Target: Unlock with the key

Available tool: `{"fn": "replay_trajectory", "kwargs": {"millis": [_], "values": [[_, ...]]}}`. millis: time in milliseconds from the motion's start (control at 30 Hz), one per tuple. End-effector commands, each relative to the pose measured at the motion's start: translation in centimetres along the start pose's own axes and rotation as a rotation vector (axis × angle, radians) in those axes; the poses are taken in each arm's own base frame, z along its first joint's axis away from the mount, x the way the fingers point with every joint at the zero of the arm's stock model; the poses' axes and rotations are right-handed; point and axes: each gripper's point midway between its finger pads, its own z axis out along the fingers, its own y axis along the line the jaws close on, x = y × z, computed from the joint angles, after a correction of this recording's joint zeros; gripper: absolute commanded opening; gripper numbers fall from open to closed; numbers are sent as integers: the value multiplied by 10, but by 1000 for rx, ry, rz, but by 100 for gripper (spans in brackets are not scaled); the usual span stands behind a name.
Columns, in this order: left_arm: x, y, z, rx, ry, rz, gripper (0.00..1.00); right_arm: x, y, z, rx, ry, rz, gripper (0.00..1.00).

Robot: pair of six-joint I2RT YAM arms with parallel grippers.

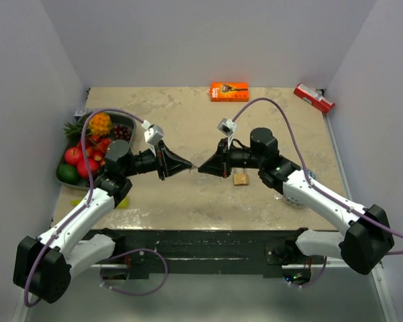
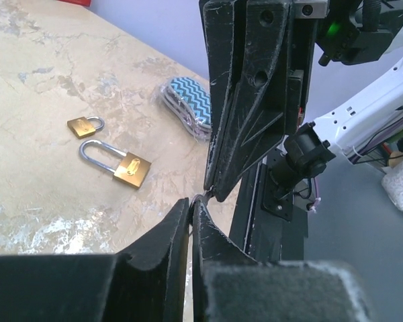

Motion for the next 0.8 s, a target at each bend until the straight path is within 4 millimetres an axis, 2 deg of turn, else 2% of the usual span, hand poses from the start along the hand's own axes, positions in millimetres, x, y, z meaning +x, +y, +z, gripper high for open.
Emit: {"fn": "replay_trajectory", "kwargs": {"millis": [0,33,133,167,233,333,467,600,767], "values": [[-1,-7,2,56,7,5,21,-18,5,-5,18,-31,-51,0],[-2,-7,2,56,10,4,45,-17,-1,-5,50,-22,-47,0],[-3,-6,0,50,9,9,75,-3,-14,-7,117,70,-36,0],[-4,-4,-1,42,7,18,79,0,-16,-9,132,84,-35,0],[-4,-3,-2,35,12,28,84,6,-18,-12,152,117,-32,0],[1,0,-1,37,42,45,85,12,-20,-17,170,174,-25,0],[12,-10,2,121,102,54,85,25,-19,-19,162,279,1,0],[24,-9,4,131,165,45,85,39,-9,-24,152,380,18,0],[43,-22,9,220,227,8,81,51,5,-23,116,441,26,0]]}}
